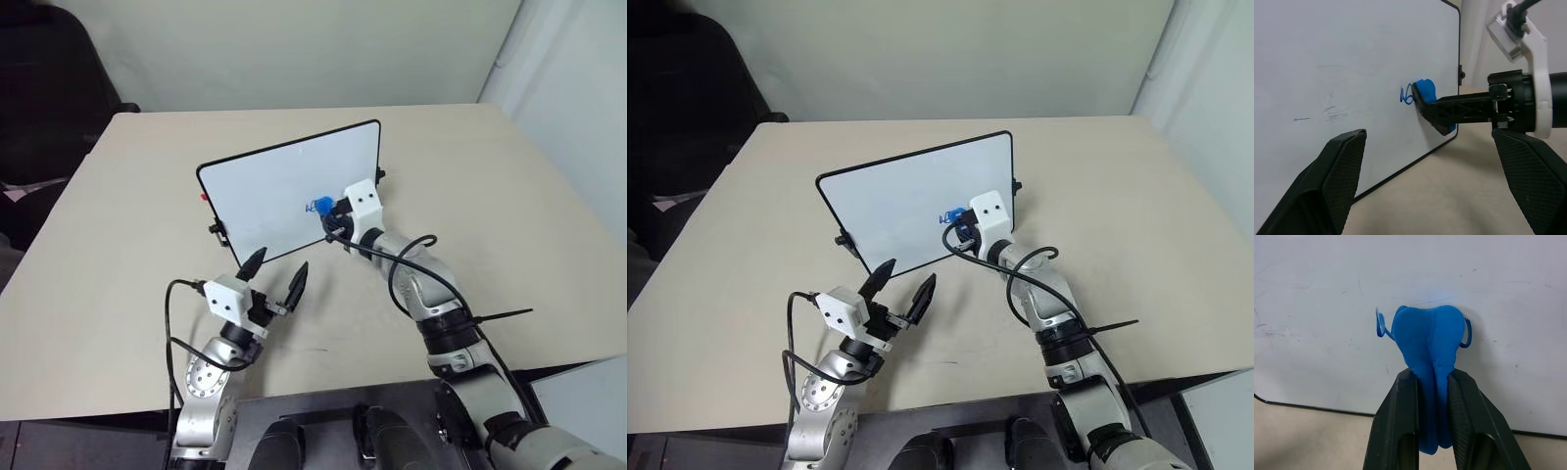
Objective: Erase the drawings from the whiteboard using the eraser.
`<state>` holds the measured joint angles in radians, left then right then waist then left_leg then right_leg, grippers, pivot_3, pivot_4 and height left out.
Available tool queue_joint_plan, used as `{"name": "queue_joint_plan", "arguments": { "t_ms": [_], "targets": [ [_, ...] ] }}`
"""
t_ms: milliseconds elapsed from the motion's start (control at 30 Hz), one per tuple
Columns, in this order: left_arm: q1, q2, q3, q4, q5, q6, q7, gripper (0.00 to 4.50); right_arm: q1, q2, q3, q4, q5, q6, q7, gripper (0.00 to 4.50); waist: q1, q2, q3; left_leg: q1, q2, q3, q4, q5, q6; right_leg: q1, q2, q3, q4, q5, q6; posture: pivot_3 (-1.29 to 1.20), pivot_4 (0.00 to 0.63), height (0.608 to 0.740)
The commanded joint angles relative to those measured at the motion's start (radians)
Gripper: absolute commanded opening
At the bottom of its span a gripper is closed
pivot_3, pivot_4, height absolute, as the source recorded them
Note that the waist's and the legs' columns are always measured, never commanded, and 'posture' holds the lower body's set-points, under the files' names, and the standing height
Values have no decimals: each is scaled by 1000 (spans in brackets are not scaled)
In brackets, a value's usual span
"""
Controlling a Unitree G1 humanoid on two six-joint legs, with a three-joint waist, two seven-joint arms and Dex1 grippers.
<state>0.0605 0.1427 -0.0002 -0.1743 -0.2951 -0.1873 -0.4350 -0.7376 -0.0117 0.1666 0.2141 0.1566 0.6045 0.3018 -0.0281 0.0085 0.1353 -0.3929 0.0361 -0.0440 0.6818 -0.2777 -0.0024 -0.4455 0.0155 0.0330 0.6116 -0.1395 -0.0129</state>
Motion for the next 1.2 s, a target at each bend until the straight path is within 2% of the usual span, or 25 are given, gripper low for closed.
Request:
{"name": "queue_joint_plan", "arguments": {
  "t_ms": [33, 200, 433, 667, 900, 1200],
  "targets": [
    [-1, -2, -8, -14, 7, -12, -3, 4500, -52, 40, 64, 27, -36, -58, 29, 435, -4, 0, 0, 0, 1, 0, 0, 0, 0, 0, 0, 0, 0, 0, 0, 0, 150, 740],
    [3, -3, -10, -15, 8, -14, 0, 4500, -62, 56, 130, 47, -91, -116, 56, 435, -9, 0, 0, 0, 2, -1, 0, 1, 0, -2, 2, 0, 0, 0, 0, 0, 150, 740],
    [10, 0, 5, -14, 6, -12, 8, 4500, -61, 66, 144, 57, -123, -152, 69, 435, -8, 0, 0, 0, 2, -2, -1, 1, 0, -3, 3, 0, 0, 1, -1, 0, 150, 740],
    [9, 5, 21, -2, -5, -13, -1, 4500, -84, 53, 40, 101, -109, -147, 10, 435, -3, 0, 0, -1, 2, -2, -1, 2, -2, -3, 3, 0, 0, 3, -4, 0, 150, 740],
    [2, 5, 20, 3, -5, -13, -8, 4500, -111, 27, -70, 170, -96, -138, -72, 435, 5, 0, 0, -1, 2, -3, 0, 10, -6, -2, 3, 0, 0, 4, 2, 0, 150, 740],
    [-8, 8, 22, 7, -7, -8, -12, 4500, -119, -7, -114, 232, -116, -139, -123, 435, 7, 0, 0, -2, 1, -4, 0, 10, -7, -4, 2, 0, -2, 4, 2, 0, 150, 740]
  ]
}}
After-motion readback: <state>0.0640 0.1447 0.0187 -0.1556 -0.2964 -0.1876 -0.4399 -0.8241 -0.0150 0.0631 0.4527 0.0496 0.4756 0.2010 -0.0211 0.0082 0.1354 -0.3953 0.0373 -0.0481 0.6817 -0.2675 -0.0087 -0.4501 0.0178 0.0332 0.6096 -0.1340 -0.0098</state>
